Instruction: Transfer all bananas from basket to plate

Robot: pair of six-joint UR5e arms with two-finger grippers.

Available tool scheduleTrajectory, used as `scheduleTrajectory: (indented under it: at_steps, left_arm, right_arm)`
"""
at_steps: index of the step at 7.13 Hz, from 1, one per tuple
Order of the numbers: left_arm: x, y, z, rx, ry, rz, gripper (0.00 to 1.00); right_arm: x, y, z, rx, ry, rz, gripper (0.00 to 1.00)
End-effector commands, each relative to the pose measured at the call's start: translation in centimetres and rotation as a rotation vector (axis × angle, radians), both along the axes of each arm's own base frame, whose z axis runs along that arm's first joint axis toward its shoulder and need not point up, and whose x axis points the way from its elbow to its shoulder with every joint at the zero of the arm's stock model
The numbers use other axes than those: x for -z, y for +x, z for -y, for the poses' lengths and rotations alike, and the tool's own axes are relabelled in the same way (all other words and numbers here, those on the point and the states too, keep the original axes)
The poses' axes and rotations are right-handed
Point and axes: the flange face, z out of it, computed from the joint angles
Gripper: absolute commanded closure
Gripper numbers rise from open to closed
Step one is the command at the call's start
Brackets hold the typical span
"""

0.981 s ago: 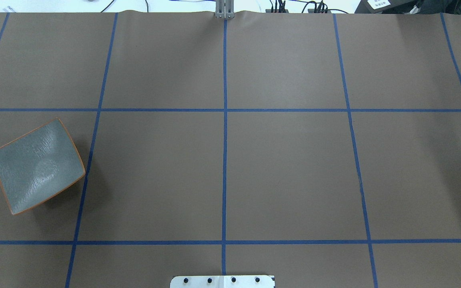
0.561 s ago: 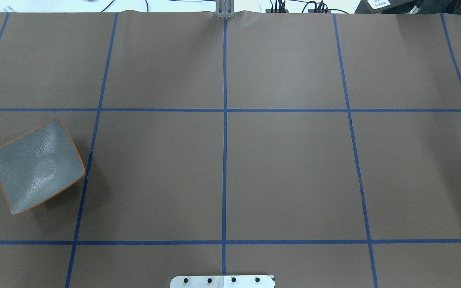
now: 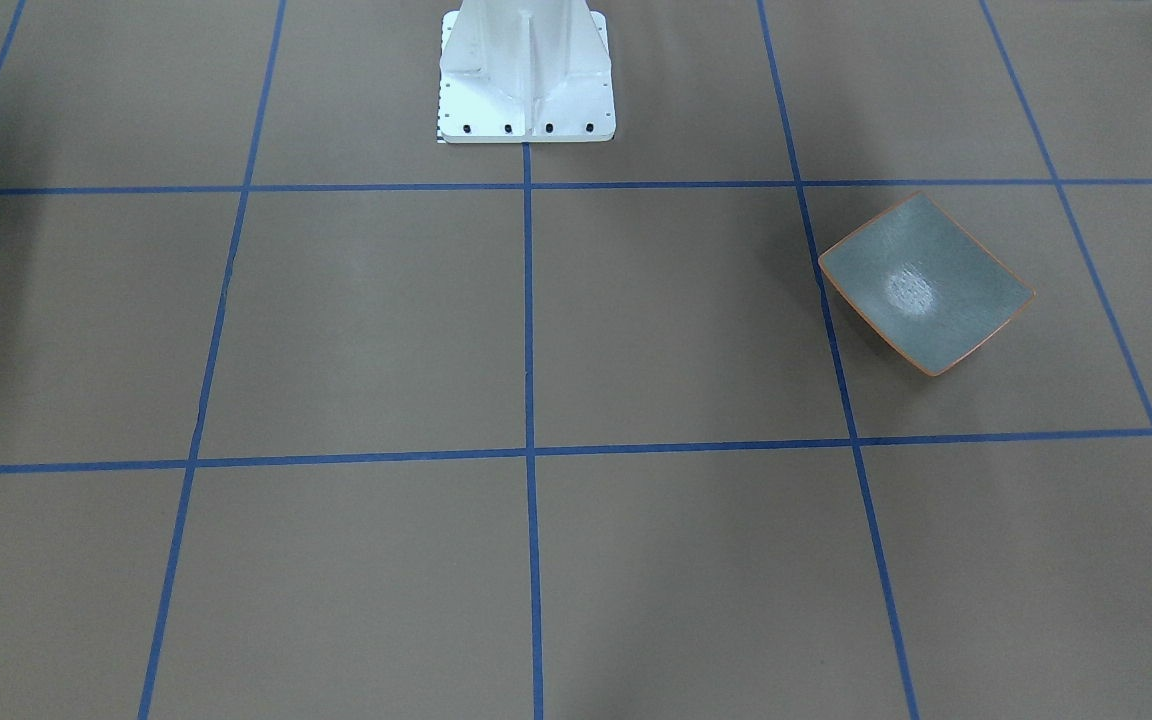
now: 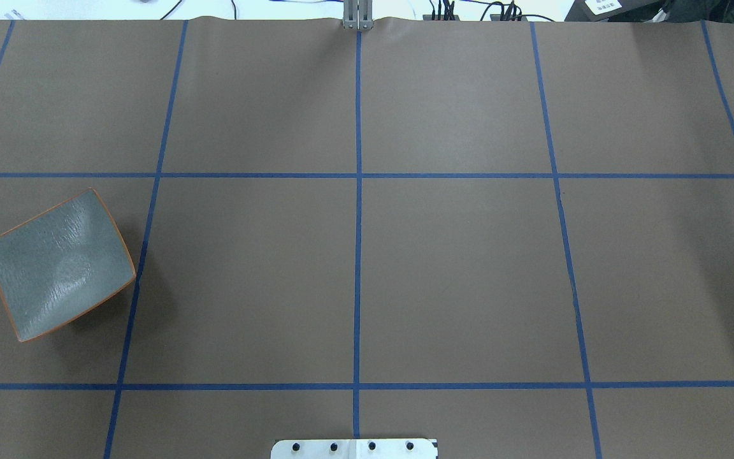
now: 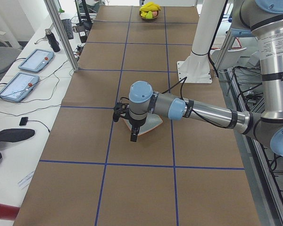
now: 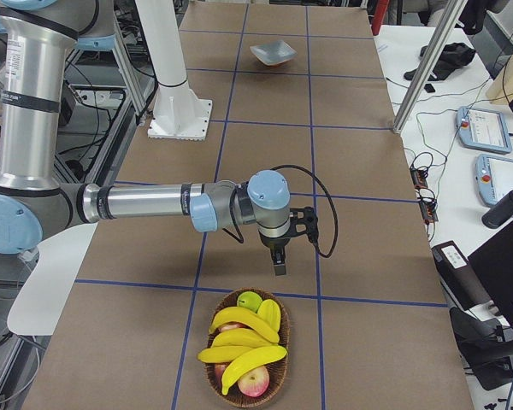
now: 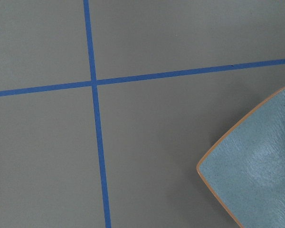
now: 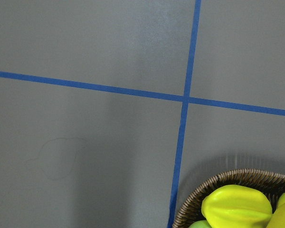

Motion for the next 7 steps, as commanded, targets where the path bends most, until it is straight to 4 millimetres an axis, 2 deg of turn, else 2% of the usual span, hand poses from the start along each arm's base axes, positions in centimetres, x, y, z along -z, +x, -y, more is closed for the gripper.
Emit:
scheduleTrajectory:
  at_steps: [1, 3, 7]
  left_arm:
    - [0.00, 0.01, -0.03, 0.001, -0.003, -0.002, 0.00]
    - [-0.01, 0.01, -0.03, 0.001, -0.003, -0.002, 0.00]
    - [-0.15, 0.08, -0.02, 0.000, -0.007, -0.003, 0.00]
  right_arm:
    - [-0.16, 0.02, -0.14, 0.000, -0.002, -0.001, 0.00]
    - [-0.87, 0.04, -0.13, -0.003, -0.012, -0.004, 0.00]
    - [-1.01, 0.29, -0.51, -0.015, -0.003, -0.032, 0.00]
